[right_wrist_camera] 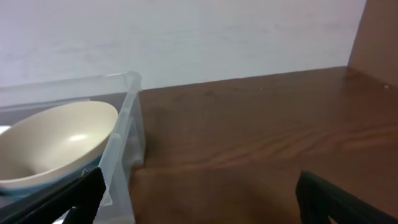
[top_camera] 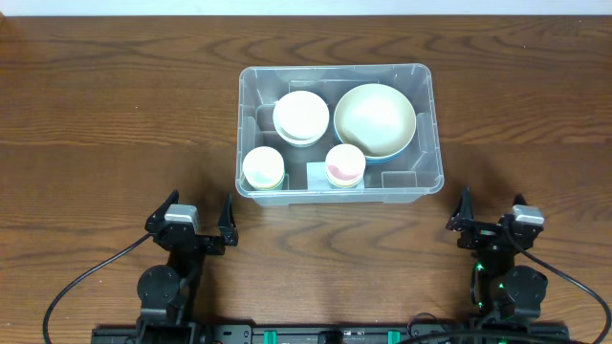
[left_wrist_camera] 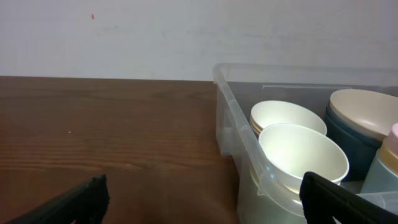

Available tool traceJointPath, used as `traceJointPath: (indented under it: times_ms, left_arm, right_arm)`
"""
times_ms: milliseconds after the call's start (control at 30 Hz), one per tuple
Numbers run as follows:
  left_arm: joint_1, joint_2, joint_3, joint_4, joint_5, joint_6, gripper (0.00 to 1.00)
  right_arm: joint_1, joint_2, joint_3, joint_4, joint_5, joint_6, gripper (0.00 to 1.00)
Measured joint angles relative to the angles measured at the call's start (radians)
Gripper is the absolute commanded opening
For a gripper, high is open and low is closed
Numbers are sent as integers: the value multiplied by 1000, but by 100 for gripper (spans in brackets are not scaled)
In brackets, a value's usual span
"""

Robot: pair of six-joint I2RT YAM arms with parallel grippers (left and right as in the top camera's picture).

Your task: Pack container

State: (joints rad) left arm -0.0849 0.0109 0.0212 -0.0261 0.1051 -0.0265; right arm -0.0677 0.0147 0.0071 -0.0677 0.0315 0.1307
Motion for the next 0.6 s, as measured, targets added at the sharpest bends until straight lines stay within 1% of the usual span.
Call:
traceJointPath:
  times_ms: [233,600]
  left_arm:
    - [0,0,0,0,0,0,98]
    - [0,0,0,0,0,0,98]
  right_arm:
    - [0,0,0,0,-6,-37,99]
    - [0,0,0,0,-6,-41,99]
